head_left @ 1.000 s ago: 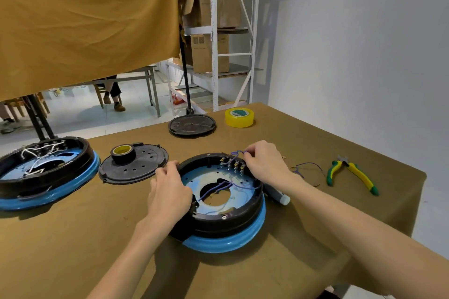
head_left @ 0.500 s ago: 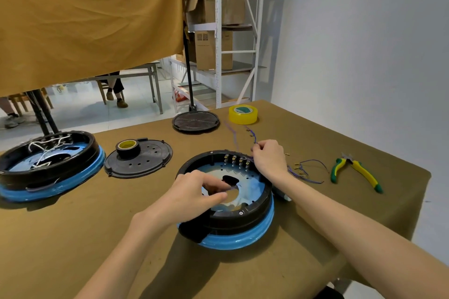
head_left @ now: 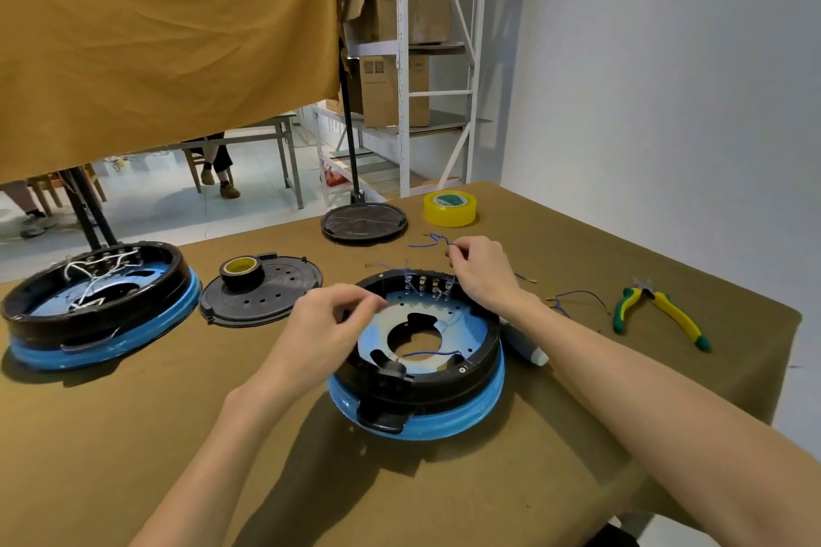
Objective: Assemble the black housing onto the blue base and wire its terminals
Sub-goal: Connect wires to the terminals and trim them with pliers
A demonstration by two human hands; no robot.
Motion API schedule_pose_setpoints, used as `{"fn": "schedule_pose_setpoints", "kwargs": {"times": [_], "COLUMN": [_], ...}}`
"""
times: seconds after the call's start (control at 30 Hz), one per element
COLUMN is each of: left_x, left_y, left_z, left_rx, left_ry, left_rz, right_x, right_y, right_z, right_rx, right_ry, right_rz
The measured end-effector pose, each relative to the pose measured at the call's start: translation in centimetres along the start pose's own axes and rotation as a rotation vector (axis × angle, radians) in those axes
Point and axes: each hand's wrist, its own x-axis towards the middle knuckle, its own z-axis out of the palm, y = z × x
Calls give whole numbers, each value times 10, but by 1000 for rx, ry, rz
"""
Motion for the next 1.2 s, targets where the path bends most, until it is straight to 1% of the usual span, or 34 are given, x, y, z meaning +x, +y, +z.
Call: {"fn": "schedule_pose_setpoints", "kwargs": {"times": [0.03, 0.07, 0.1, 0.13, 0.2, 0.23, 0.27, 0.4, 0.5, 0.6, 0.67, 0.7, 0.77, 0.8, 0.83, 0.93, 1.03, 1.1, 1.2], "left_x": [2, 4, 5, 6, 7, 7, 9, 10, 6, 2, 1, 2, 5, 7, 9, 12, 12, 12, 17], "left_y": [-10, -19, -26, -31, -36, -38, -41, -49, -49, -44, -42, -41, -33, -29, -24, -6, 8, 14, 18], "left_z": [-3, -2, 0, 3, 12, 15, 17, 4, -4, -2, 1, 1, -1, -3, -3, 1, 11, 16, 19], "left_rx": [44, 76, 86, 57, -57, -109, -146, -165, -97, 81, 143, 130, 32, -19, -54, -85, -79, -153, -387], "left_ry": [103, 151, 130, 57, -94, -128, -129, -12, 69, 109, 164, 208, 305, 321, 303, 150, 108, 89, 65], "left_rz": [-37, -88, -151, -213, -308, -328, -334, -312, -328, -313, -290, -271, -214, -179, -134, -14, 90, 72, -59], "right_x": [0, -2, -5, -11, -28, -37, -44, -48, -34, -17, -12, -12, -16, -20, -24, -33, -34, -36, -39], "right_y": [-4, -6, -8, -9, -10, -9, -7, -1, -6, -18, -26, -29, -34, -36, -37, -43, -46, -45, -40], "right_z": [-2, -4, -7, -8, -6, -3, -1, 6, 4, 2, -1, -2, -5, -7, -10, -22, -36, -42, -46], "right_rx": [29, 65, 88, 88, 31, 11, 9, 26, 25, 73, 124, 155, 237, 290, 334, 366, 358, 323, 266], "right_ry": [49, 101, 138, 150, 110, 82, 65, 86, -16, -148, -162, -157, -164, -182, -202, -228, -240, -280, -407], "right_rz": [-7, -9, -7, 0, 16, 18, 12, -21, -103, -155, -155, -160, -175, -180, -186, -230, -254, -241, -200]}}
